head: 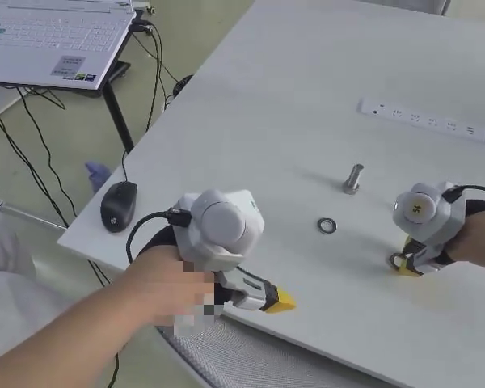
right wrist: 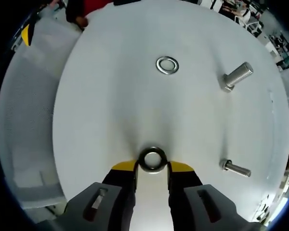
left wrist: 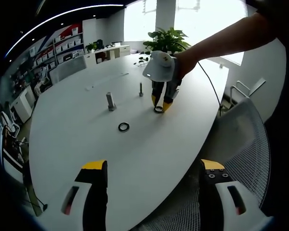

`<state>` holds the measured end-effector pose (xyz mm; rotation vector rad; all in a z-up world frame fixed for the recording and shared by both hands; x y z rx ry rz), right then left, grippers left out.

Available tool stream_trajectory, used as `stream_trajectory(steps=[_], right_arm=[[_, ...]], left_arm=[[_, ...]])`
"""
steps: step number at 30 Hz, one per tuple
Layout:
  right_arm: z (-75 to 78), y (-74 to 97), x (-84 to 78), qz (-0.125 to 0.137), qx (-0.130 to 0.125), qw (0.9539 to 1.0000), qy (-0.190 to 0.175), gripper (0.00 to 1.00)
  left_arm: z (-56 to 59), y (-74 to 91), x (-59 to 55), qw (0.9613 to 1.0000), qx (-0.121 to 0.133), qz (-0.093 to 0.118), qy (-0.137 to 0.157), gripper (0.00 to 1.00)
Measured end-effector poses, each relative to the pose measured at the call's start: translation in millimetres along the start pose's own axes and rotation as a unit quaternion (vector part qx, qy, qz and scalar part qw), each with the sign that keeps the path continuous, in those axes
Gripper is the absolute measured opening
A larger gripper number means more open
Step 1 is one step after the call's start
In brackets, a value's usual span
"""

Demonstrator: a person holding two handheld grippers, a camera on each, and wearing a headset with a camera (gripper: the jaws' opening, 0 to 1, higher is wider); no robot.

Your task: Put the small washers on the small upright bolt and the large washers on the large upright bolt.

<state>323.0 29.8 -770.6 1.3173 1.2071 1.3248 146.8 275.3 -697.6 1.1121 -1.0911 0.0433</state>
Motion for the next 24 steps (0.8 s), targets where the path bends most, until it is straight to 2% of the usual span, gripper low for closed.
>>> stream_trajectory(steps=[7, 10, 13, 18, 21, 24], right_arm=[[1.0, 0.0, -1.9, 0.013, -0.003, 0.9998, 0.015, 0.32], [1.4, -1.0, -0.9, 0.013, 0.005, 0.9994, 0.03, 0.3], [2.9, -1.7, -0.9, 0.011, 0.01, 0.9996, 0.025, 0.3], [2.4, -2.0, -0.2, 0.012, 0.008, 0.9996, 0.023, 0.25], [-1.3, -2.1, 2.0, 0.004, 0.004, 0.9992, 0.04, 0.25], [0.0, -2.2, 3.7, -0.002, 0.005, 0.9993, 0.037, 0.24]], left_arm=[[4.9, -2.9, -4.9, 1.0, -0.004, -0.007, 0.003, 0.76], [5.0, -1.4, -7.1, 0.9999, -0.005, -0.011, 0.002, 0.76], [3.3, 0.1, -8.7, 0.9999, -0.004, -0.012, 0.002, 0.76], [2.6, 1.0, -9.6, 0.9999, -0.002, -0.013, 0.002, 0.75], [3.1, 1.5, -9.6, 0.9999, -0.002, -0.012, 0.003, 0.75], [4.5, 1.0, -10.1, 0.9999, -0.004, -0.011, 0.005, 0.75]])
Point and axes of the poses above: the centre of the closed fingertips' face, and the gripper's own axes: y roughly backward along the fingers, z roughly to its right, x roughly out of its top, the point moved 10 cm from there along y, roughly backward along the fingers, and after that the axes turned 3 degrees about x, right-handed, at the moved point
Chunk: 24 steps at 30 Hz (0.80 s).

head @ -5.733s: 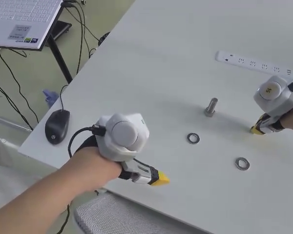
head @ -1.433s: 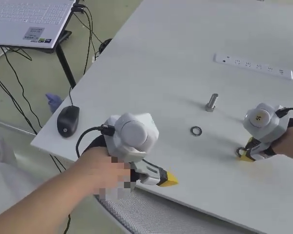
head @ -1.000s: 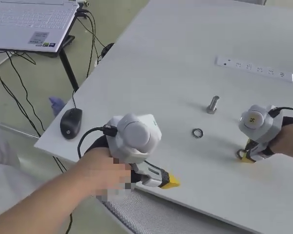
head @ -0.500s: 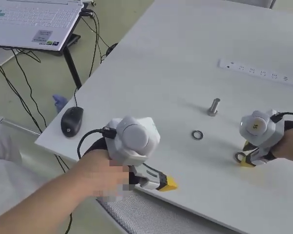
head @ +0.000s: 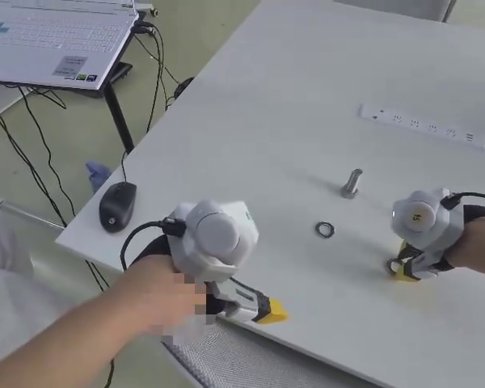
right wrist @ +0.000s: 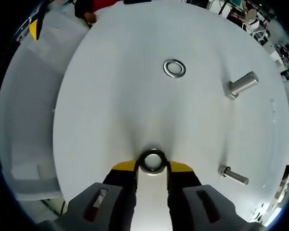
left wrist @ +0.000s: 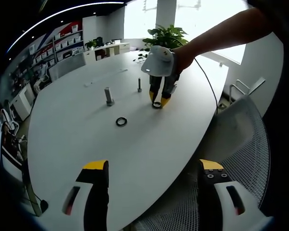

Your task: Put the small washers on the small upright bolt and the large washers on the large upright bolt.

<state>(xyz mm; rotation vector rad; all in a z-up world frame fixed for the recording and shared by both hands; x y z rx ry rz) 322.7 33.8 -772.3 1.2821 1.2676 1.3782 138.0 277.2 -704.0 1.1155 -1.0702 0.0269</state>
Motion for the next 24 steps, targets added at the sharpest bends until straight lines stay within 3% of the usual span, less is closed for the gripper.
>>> stream_trajectory(steps=[5, 10, 18, 24], right_arm=[[-1.2, 0.3, 4.3, -0.019, -0.007, 0.9996, -0.018, 0.22], [0.6, 0.7, -5.2, 0.015, -0.011, 0.9984, -0.054, 0.22], [-0.1, 3.0, -5.1, 0.01, -0.006, 0.9983, -0.056, 0.22], [4.0, 20.1, 1.2, 0.018, -0.002, 0.9979, -0.062, 0.22]], left_arm=[[2.4, -1.1, -1.1, 1.0, -0.003, -0.003, -0.004, 0.74], [1.6, 1.1, 3.2, 1.0, -0.003, 0.0, -0.005, 0.74], [2.4, 1.3, 3.7, 1.0, -0.001, 0.001, -0.005, 0.74], [2.6, 2.4, 2.8, 1.0, 0.0, 0.009, 0.003, 0.75]])
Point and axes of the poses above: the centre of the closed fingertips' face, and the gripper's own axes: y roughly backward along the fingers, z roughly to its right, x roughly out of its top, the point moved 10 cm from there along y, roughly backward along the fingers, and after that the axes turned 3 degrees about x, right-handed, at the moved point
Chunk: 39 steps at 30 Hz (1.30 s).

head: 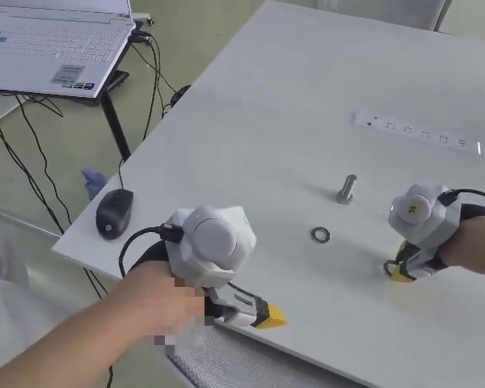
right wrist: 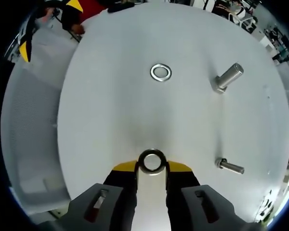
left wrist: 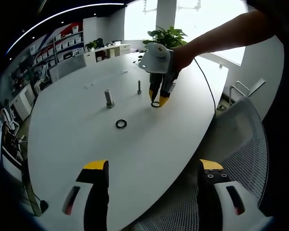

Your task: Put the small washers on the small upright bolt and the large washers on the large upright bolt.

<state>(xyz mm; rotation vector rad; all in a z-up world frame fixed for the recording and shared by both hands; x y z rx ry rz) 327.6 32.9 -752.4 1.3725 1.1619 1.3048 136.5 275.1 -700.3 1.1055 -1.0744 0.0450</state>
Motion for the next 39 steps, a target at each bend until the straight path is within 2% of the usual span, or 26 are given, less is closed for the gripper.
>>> stream_trajectory(steps=[2, 10, 18, 25, 29, 39], right_arm=[[3.3, 9.1, 3.1, 0.004, -0.004, 1.0, 0.001, 0.22], [15.2, 42.3, 16.1, 0.009, -0.006, 0.9999, 0.002, 0.22], [28.0, 66.4, 31.2, 0.002, -0.012, 0.9998, 0.018, 0.22], [44.5, 84.9, 43.0, -0.001, -0.016, 0.9996, 0.022, 0.22], [52.1, 86.5, 46.6, -0.001, -0.017, 0.9996, 0.021, 0.22], [72.2, 78.9, 61.6, 0.007, -0.02, 0.9995, 0.022, 0.22]], left_arm=[[-0.4, 0.6, 0.9, 0.9999, -0.001, 0.007, 0.007, 0.75], [-4.9, -1.2, 2.3, 1.0, 0.0, 0.009, 0.004, 0.74], [-11.7, -3.0, 5.2, 0.9998, 0.0, 0.017, 0.005, 0.74], [-20.1, 1.7, 9.8, 0.9998, 0.002, 0.019, 0.006, 0.74], [-25.5, 1.4, 10.1, 0.9998, 0.003, 0.017, 0.006, 0.74], [-29.3, -1.0, 10.0, 0.9998, 0.002, 0.019, 0.011, 0.74]])
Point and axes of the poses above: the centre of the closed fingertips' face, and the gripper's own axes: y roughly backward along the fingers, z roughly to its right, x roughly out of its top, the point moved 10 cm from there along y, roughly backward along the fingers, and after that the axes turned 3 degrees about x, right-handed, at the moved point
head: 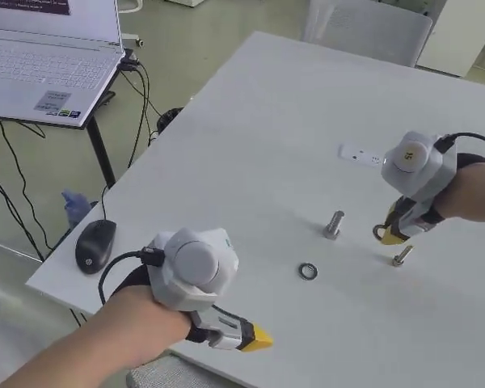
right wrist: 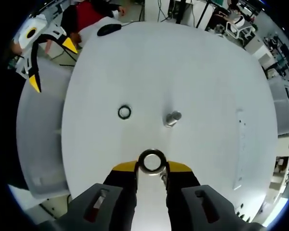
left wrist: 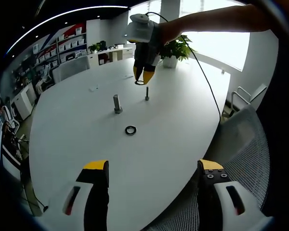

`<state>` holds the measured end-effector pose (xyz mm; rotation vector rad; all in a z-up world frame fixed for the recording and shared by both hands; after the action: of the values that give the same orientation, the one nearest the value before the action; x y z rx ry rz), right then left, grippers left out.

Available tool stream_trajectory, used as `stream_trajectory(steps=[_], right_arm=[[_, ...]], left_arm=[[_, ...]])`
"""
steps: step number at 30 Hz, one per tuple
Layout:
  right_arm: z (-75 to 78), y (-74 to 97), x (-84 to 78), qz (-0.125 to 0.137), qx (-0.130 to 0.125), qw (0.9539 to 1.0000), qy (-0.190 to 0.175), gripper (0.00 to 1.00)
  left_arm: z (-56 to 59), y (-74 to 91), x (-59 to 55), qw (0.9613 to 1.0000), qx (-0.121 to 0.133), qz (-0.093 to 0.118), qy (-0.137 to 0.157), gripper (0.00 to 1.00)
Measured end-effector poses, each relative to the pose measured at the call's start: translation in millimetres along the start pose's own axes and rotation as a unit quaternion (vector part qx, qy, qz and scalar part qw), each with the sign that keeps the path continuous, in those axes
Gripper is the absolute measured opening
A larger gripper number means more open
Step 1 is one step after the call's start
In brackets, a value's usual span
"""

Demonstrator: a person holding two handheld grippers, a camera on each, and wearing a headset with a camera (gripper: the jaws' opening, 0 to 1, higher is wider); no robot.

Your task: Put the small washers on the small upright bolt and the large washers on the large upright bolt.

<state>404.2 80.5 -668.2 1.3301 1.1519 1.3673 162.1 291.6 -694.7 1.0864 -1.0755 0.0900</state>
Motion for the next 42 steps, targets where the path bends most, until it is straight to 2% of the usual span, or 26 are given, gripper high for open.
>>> stream_trajectory(steps=[2, 4, 6, 16, 22, 31, 42], right_arm=[[6.1, -1.7, 4.7, 0.005, 0.0, 1.0, -0.002, 0.22], [10.2, -4.5, 9.6, 0.007, 0.002, 1.0, -0.002, 0.22], [11.8, -7.1, 15.5, 0.005, 0.001, 0.9999, 0.011, 0.22], [28.7, -20.8, 35.3, 0.012, -0.005, 0.9996, 0.024, 0.22], [36.7, -26.0, 41.3, 0.018, -0.005, 0.9996, 0.022, 0.22], [40.6, -36.5, 47.9, 0.015, -0.005, 0.9995, 0.028, 0.22], [42.0, -51.7, 54.7, 0.005, 0.003, 0.9995, 0.032, 0.22]], left_arm=[[-2.3, -1.9, -0.8, 1.0, 0.001, 0.003, 0.003, 0.76], [-2.9, -2.8, 0.8, 0.9998, -0.004, 0.016, 0.008, 0.8], [-3.6, -2.7, 2.6, 0.9997, -0.004, 0.022, 0.007, 0.81], [-7.1, -8.2, 3.2, 0.9997, 0.0, 0.022, 0.004, 0.87], [-8.1, -8.9, 2.7, 0.9994, -0.001, 0.034, 0.01, 0.98], [-6.9, -9.2, 0.4, 0.9994, -0.004, 0.032, 0.015, 1.0], [-7.1, -9.5, -7.5, 0.9998, -0.009, 0.011, 0.014, 0.97]])
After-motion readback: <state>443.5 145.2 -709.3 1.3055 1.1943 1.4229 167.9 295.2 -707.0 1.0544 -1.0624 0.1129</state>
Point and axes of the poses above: the centre of the closed fingertips' face, and the gripper's own axes: y roughly backward along the fingers, z roughly to its right, x roughly out of its top, the point moved 10 cm from there along y, roughly backward along the fingers, and after that the axes turned 3 degrees about x, right-handed, at the moved point
